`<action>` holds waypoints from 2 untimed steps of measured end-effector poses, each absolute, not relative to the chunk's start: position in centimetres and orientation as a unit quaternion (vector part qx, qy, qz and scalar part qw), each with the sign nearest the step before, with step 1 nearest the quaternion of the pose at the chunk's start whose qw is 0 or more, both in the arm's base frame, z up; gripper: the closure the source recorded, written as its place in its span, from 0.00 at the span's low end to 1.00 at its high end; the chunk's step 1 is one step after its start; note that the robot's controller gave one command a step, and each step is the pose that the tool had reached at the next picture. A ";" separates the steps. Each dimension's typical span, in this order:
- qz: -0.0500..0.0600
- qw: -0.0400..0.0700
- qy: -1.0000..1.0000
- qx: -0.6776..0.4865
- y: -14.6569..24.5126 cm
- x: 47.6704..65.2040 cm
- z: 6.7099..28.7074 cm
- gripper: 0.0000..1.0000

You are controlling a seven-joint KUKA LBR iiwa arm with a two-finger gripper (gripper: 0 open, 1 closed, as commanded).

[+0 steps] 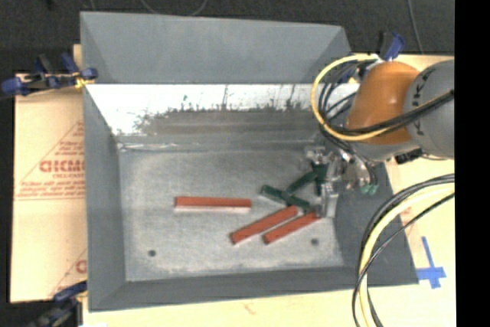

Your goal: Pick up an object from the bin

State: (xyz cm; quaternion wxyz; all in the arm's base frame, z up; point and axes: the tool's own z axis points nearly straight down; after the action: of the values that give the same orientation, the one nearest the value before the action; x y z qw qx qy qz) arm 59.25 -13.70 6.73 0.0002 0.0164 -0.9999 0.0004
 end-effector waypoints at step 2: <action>0.000 -0.003 -0.999 -0.054 -10.7 57.5 12.9 1.00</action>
Offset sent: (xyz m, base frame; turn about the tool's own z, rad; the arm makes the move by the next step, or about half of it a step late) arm 0.0000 0.0000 0.0000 0.0000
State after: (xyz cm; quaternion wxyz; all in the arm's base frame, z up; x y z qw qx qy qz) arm 57.47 -10.68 12.86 -0.0033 -0.0544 -0.9985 0.0004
